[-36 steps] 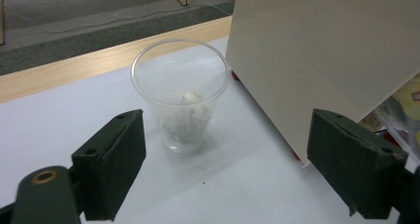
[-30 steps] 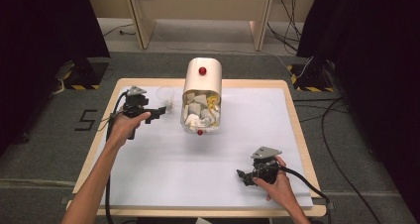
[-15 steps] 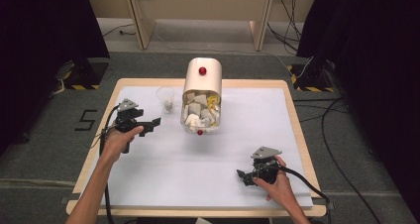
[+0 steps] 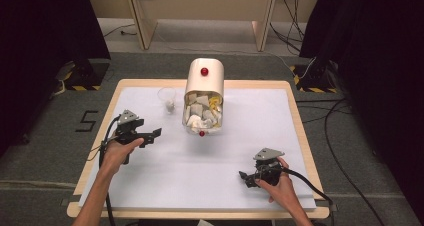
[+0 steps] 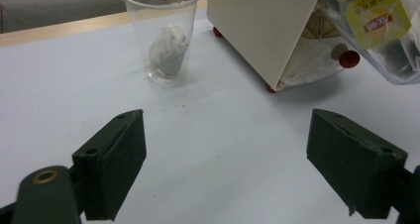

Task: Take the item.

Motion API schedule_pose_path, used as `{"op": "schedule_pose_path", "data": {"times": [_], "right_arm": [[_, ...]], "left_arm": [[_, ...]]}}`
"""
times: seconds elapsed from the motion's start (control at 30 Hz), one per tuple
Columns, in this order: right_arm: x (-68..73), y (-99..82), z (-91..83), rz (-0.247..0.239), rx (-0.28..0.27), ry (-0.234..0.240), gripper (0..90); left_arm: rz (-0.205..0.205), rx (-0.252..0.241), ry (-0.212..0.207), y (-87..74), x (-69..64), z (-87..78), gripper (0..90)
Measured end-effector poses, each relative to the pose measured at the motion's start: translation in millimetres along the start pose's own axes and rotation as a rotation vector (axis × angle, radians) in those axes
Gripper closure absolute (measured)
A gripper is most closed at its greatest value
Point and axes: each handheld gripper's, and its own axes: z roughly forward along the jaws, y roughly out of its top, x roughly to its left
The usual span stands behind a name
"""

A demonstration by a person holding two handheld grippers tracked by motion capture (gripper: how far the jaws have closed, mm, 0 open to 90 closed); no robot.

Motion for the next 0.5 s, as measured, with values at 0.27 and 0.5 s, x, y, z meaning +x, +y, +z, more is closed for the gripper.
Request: {"op": "schedule_pose_path", "data": {"times": [0.27,0.5], "right_arm": [[-0.2,0.0,0.0,-0.001,0.001,0.0,3.9],[0.0,0.0,0.0,-0.001,0.0,0.0,4.0]], "left_arm": [[0.015,-0.005,-0.003,-13.2,-7.4,-4.1,14.8],[0.028,-0.013,-0.008,-24.1,-15.0,-8.4,14.8]]}}
